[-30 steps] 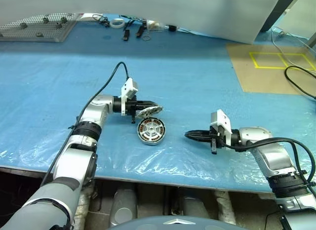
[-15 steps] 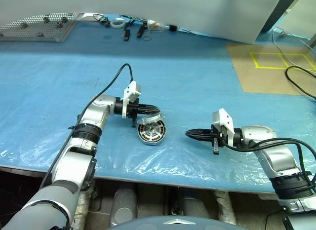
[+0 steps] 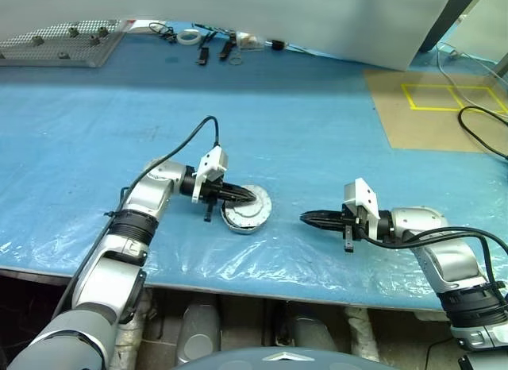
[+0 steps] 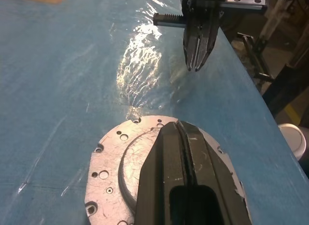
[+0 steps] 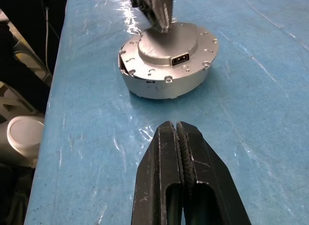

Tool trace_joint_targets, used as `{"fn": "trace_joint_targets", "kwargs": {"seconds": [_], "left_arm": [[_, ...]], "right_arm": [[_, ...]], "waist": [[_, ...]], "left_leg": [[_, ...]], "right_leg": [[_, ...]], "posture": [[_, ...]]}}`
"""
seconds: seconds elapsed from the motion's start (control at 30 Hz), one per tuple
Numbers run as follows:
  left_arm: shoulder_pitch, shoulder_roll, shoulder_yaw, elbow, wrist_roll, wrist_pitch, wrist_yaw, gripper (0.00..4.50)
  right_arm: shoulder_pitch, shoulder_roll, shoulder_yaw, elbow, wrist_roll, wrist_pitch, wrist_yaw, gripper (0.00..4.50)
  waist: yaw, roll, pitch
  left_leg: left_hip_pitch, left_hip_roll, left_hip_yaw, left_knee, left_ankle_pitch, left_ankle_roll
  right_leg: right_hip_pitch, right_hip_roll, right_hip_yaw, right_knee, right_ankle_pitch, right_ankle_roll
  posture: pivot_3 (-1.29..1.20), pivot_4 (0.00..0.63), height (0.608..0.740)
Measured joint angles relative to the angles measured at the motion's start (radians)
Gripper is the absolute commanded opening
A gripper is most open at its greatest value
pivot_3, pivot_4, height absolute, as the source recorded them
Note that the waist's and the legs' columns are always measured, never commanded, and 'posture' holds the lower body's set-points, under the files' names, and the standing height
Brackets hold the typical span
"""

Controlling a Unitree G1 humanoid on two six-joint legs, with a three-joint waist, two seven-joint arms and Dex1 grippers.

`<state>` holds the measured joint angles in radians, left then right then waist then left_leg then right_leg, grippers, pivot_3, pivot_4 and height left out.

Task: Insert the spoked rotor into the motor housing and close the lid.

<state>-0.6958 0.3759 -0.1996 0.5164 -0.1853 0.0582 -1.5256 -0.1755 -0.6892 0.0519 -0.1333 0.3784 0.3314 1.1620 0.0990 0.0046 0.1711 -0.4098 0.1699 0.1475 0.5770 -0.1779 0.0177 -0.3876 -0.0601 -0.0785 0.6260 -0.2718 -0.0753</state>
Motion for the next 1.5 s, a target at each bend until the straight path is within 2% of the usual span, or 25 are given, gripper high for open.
{"fn": "trace_joint_targets", "kwargs": {"seconds": [0.3, 0.53, 0.73, 1.0, 1.1, 1.3, 1.4, 1.5], "left_arm": [[0.013, 0.027, -0.05, 0.018, 0.049, -0.213, -0.014, 0.0], [0.014, 0.021, -0.022, -0.003, -0.008, -0.094, 0.02, 0.0], [0.055, 0.051, 0.078, -0.235, -0.138, 0.077, 0.1, 0.0], [0.313, 0.155, 0.158, -0.543, -0.194, 0.214, 0.254, 0.0], [0.417, 0.153, 0.171, -0.635, -0.2, 0.223, 0.329, 0.0], [0.53, 0.124, 0.202, -0.672, -0.189, 0.195, 0.476, 0.0], [0.554, 0.125, 0.223, -0.684, -0.195, 0.193, 0.515, 0.0], [0.581, 0.132, 0.242, -0.694, -0.208, 0.191, 0.534, 0.0]], "right_arm": [[-0.017, 0.007, 0.002, 0.002, -0.002, -0.001, -0.009, 0.03], [-0.032, 0.019, 0.009, 0.002, 0.0, 0.001, -0.008, 0.03], [-0.071, 0.03, 0.011, -0.001, 0.013, 0.014, -0.008, 0.03], [-0.16, 0.08, 0.076, 0.012, 0.013, 0.019, 0.003, 0.03], [-0.225, 0.116, 0.108, 0.038, 0.006, 0.016, 0.012, 0.03], [-0.304, 0.168, 0.17, 0.14, -0.041, -0.014, 0.028, 0.03], [-0.334, 0.171, 0.177, 0.184, -0.065, -0.04, 0.037, 0.59], [-0.343, 0.176, 0.191, 0.218, -0.084, -0.079, 0.062, 1.54]], "waist": [[0.0, 0.001, -0.001], [0.0, 0.001, -0.001], [-0.003, 0.001, -0.001], [-0.01, 0.002, 0.0], [-0.01, 0.002, 0.0], [-0.006, 0.002, 0.0], [-0.007, 0.002, 0.0], [-0.011, 0.002, 0.0]], "left_leg": [[0.007, 0.0, 0.0, 0.0, 0.0, 0.0], [0.007, 0.0, 0.0, 0.0, 0.0, 0.0], [0.005, 0.0, 0.0, -0.001, 0.0, 0.0], [0.004, 0.001, 0.001, -0.001, 0.0, 0.0], [0.005, 0.001, 0.001, -0.001, 0.0, 0.0], [0.005, 0.001, 0.001, 0.0, 0.0, 0.0], [0.005, 0.001, 0.001, 0.0, 0.0, 0.0], [0.005, 0.001, 0.002, 0.0, 0.0, 0.0]], "right_leg": [[0.008, 0.0, 0.0, -0.002, 0.0, -0.001], [0.008, 0.0, 0.0, -0.002, -0.001, -0.001], [0.005, 0.0, 0.0, -0.001, -0.001, -0.001], [0.004, 0.001, 0.001, -0.002, -0.001, -0.001], [0.004, 0.001, 0.001, -0.001, -0.001, -0.001], [0.005, 0.001, 0.001, -0.001, -0.001, -0.001], [0.005, 0.001, 0.002, -0.001, -0.001, -0.001], [0.005, 0.001, 0.002, -0.001, -0.001, -0.001]], "posture": [[0.0, 0.15, 0.74], [0.0, 0.15, 0.74], [0.0, 0.15, 0.74], [0.0, 0.15, 0.74], [0.0, 0.15, 0.74], [0.0, 0.15, 0.74], [0.0, 0.15, 0.74], [0.0, 0.15, 0.74]]}}
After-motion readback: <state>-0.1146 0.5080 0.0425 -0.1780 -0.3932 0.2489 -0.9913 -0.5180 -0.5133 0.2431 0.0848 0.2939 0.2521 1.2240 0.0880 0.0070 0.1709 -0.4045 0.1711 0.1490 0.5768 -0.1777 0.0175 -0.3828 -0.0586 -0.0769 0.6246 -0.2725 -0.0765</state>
